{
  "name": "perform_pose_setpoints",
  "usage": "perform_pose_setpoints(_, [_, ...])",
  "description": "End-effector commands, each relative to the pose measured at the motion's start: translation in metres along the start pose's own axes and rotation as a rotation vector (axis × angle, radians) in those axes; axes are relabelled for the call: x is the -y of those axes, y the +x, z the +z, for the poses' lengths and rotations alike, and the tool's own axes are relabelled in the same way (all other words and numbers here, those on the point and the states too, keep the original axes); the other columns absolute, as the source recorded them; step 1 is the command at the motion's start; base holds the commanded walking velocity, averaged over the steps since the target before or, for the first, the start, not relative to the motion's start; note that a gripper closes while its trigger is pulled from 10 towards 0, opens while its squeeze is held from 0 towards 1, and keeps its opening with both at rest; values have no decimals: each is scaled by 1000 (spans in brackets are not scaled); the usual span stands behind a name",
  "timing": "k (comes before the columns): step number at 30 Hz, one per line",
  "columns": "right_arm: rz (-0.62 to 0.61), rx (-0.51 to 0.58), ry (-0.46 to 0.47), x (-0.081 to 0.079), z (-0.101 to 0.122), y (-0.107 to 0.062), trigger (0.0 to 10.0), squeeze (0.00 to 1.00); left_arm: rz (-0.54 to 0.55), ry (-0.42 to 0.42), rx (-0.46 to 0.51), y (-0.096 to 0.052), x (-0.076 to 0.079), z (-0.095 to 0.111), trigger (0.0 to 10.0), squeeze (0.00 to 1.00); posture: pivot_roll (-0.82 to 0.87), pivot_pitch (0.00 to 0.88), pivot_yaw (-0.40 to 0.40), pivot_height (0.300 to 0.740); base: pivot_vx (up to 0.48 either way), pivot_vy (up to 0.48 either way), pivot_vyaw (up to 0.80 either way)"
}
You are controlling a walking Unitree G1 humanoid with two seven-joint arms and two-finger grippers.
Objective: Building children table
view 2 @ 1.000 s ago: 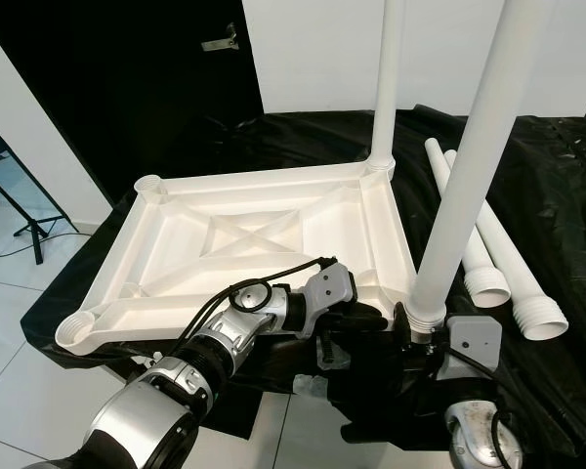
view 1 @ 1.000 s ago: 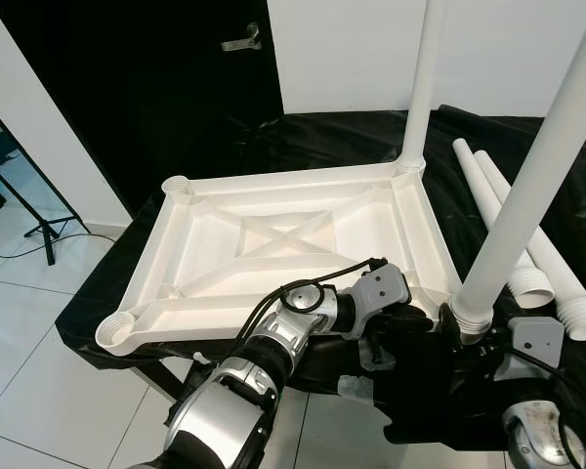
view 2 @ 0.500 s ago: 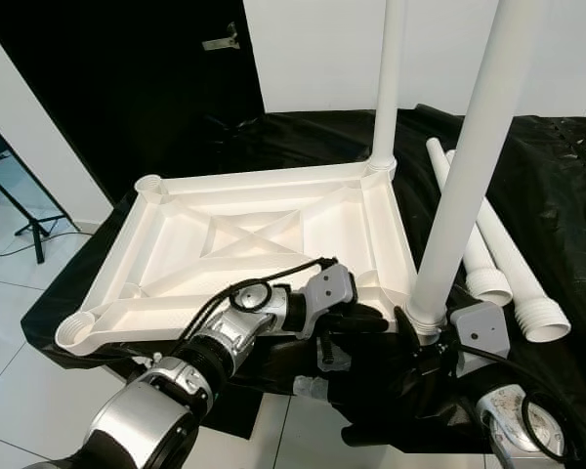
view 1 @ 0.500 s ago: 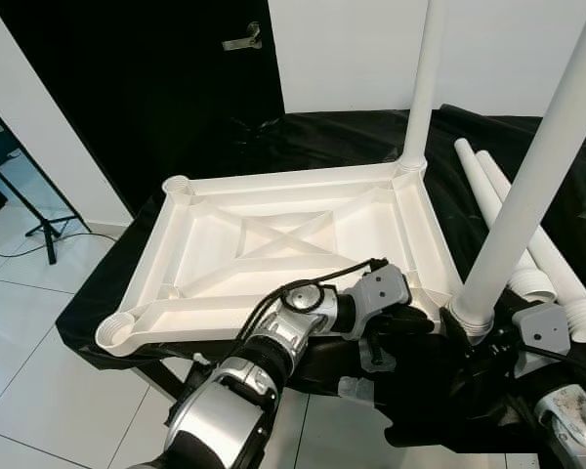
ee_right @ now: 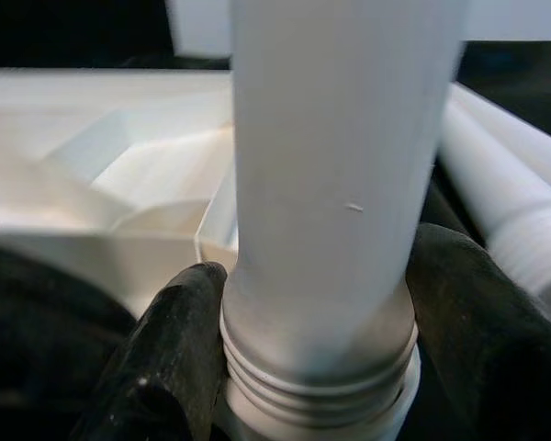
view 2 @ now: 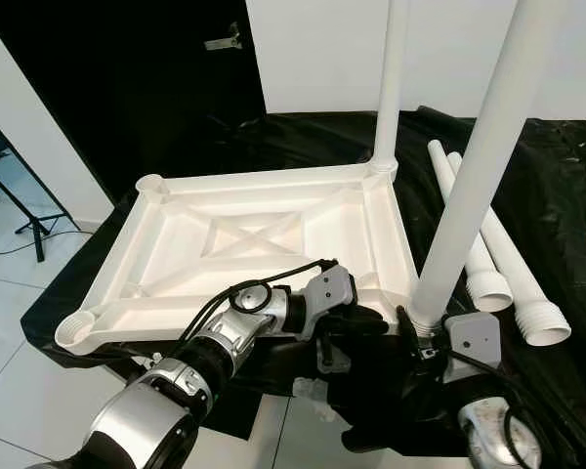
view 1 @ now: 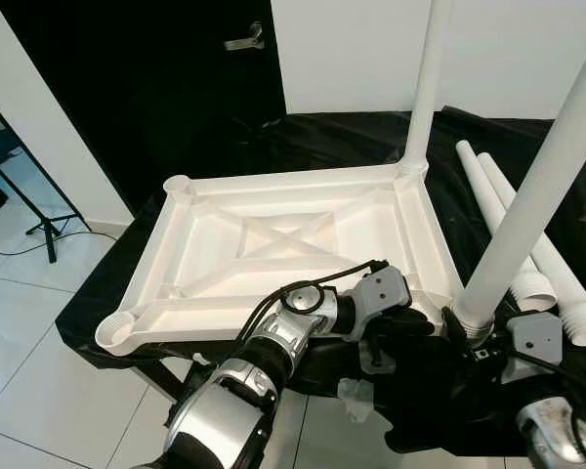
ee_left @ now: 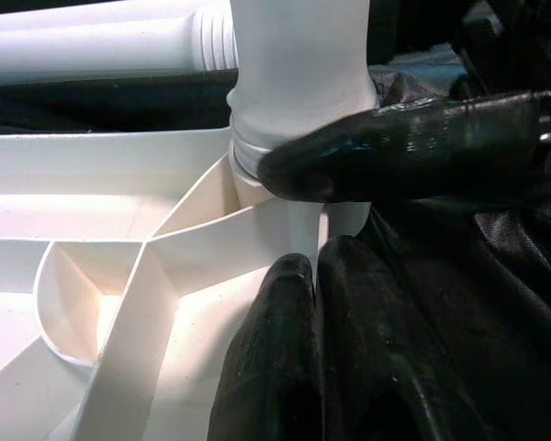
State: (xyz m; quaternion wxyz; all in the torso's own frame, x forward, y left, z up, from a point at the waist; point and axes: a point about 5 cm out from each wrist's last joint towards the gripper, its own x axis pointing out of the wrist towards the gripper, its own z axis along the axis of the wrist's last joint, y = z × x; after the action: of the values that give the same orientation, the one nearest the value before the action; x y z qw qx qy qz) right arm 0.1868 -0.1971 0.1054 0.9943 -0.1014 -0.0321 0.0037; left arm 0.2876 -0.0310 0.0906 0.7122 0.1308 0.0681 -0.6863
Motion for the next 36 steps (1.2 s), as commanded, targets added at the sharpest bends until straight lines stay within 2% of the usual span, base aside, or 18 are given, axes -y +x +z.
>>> perform_pose_setpoints(1, [-122,49,54,4,0,-2,0,0,31,-172,-166,5,25,-47,10000,0,5,0,86,740,0,0,0])
perform_pose_setpoints(7, [-221,58,116,7,-2,5,0,0,26,-176,-169,5,28,-49,10000,0,1,0,83,740,0,0,0])
perform_pose_setpoints(8, [-173,66,111,2,0,9,3216,0,24,-178,-168,6,29,-49,10000,0,-3,0,81,740,0,0,0])
perform_pose_setpoints(9, [-173,66,111,2,0,9,3216,0,24,-178,-168,6,29,-49,10000,0,-3,0,81,740,0,0,0])
perform_pose_setpoints(10, [-129,72,97,-1,1,11,8235,0,23,-179,-167,7,29,-49,10000,0,-3,0,80,740,0,0,0])
perform_pose_setpoints(12, [-50,84,79,-3,4,15,10000,176,24,-174,-166,7,28,-48,10000,0,-12,0,81,740,0,0,0])
perform_pose_setpoints(13, [-50,84,79,-3,4,15,10000,176,24,-174,-166,7,28,-48,10000,0,-12,0,81,740,0,0,0])
perform_pose_setpoints(14, [1,89,67,-3,6,19,10000,624,27,-171,-166,8,27,-47,10000,0,-12,0,80,740,0,0,0])
perform_pose_setpoints(15, [1,89,67,-3,6,19,10000,624,27,-171,-166,8,27,-47,10000,0,-12,0,80,740,0,0,0])
perform_pose_setpoints(16, [96,86,55,-2,9,26,10000,1000,30,-170,-163,9,26,-45,10000,0,-14,0,77,740,0,0,0])
perform_pose_setpoints(17, [171,81,45,-1,11,32,10000,1000,32,-169,-161,9,26,-44,10000,0,-14,0,77,740,0,0,0])
perform_pose_setpoints(22, [283,67,-8,-1,14,39,10000,894,32,-169,-160,10,26,-44,10000,0,-13,0,75,740,0,0,0])
perform_pose_setpoints(23, [348,70,-31,-1,16,39,10000,0,37,-170,-158,9,25,-44,10000,0,-4,0,64,740,0,0,0])
perform_pose_setpoints(27, [456,60,-60,-4,15,35,10000,0,47,-173,-155,9,24,-43,10000,0,-1,0,60,740,0,0,0])
perform_pose_setpoints(28, [512,35,-66,-5,12,30,4235,0,51,-174,-156,8,23,-44,10000,0,-1,0,59,740,0,0,0])
perform_pose_setpoints(30, [544,9,-67,-4,9,27,3333,0,53,-175,-156,7,24,-44,10000,0,3,0,56,740,0,0,0])
perform_pose_setpoints(32, [574,-38,-62,1,4,22,0,0,59,-176,-157,7,24,-45,10000,0,7,0,53,740,0,0,0])
perform_pose_setpoints(36, [576,-65,-50,5,1,21,0,0,62,-178,-157,7,24,-46,10000,0,7,0,54,740,0,0,0])
